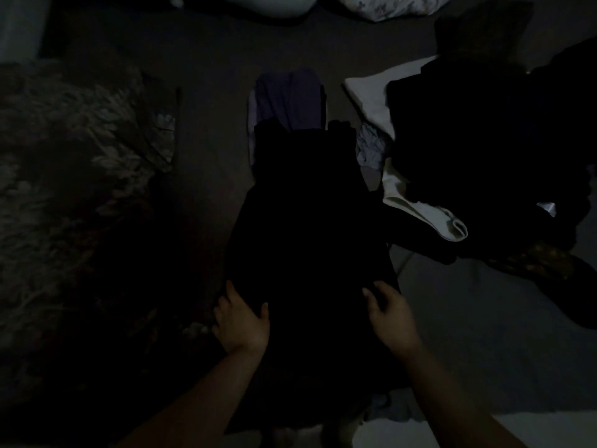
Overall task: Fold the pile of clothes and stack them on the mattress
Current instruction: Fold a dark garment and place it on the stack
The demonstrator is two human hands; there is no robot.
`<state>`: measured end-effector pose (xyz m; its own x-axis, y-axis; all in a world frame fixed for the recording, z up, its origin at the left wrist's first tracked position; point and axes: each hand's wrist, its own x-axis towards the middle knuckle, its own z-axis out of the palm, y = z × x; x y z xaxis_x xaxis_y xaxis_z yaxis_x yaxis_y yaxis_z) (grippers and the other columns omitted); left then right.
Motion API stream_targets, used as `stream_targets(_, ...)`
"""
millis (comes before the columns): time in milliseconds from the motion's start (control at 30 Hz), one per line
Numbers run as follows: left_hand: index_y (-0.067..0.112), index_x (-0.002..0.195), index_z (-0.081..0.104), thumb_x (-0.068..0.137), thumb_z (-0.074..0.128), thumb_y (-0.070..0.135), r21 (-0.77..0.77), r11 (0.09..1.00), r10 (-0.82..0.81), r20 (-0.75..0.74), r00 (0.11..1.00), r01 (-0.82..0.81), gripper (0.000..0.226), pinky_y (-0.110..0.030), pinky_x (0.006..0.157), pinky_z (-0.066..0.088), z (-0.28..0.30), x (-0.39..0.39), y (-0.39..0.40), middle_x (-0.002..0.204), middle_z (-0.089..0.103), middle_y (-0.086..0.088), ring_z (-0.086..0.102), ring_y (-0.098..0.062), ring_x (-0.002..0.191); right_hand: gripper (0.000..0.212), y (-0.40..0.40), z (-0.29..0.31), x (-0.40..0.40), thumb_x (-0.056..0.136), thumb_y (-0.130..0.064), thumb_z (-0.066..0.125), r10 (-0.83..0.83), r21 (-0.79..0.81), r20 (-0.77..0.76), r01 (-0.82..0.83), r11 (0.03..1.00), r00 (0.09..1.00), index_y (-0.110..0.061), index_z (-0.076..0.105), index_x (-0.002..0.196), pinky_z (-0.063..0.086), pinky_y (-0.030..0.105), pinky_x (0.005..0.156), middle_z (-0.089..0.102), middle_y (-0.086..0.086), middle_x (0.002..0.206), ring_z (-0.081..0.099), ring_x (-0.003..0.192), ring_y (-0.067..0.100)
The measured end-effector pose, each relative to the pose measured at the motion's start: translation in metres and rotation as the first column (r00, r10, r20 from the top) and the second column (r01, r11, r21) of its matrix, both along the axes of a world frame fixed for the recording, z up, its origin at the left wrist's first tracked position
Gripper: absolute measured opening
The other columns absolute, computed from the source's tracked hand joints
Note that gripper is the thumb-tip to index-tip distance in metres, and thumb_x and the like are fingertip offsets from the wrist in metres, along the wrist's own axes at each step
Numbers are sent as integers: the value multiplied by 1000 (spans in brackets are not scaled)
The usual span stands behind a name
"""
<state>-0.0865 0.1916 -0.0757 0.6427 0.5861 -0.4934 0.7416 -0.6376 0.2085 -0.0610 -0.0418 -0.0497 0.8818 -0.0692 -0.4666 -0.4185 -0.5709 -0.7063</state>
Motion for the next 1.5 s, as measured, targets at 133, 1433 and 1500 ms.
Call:
stream_targets(133, 10, 143, 27, 80, 66, 44, 43, 999, 31, -67, 997, -28, 81, -48, 100, 36, 4, -12, 8, 138, 35, -20, 34, -37, 128, 36, 4, -2, 3, 94, -24, 54, -11, 24, -64, 12, 1000, 998, -3, 58, 123, 44, 10, 72, 64, 11, 114, 61, 99, 19)
stream_targets(1433, -11, 121, 55, 85, 65, 2, -467, 813, 377, -36, 926, -349, 40, -35, 102, 34, -9, -65, 40, 126, 55, -25, 49, -37, 123, 49, -55, -34, -25, 81, -10, 70, -34, -270, -322, -57, 961, 946, 6, 52, 124, 42, 39, 96, 58, 26, 123, 55, 116, 38)
stream_targets(1500, -17, 115, 56, 87, 60, -2, -406, 855, 321, -72, 944, -322, 32, -34, 96, 37, -9, -74, 39, 120, 57, -31, 53, -41, 116, 39, -48, -21, -26, 90, -14, 62, 52, -212, -426, -155, 965, 903, 5, 54, 123, 43, 35, 91, 59, 24, 123, 56, 115, 35)
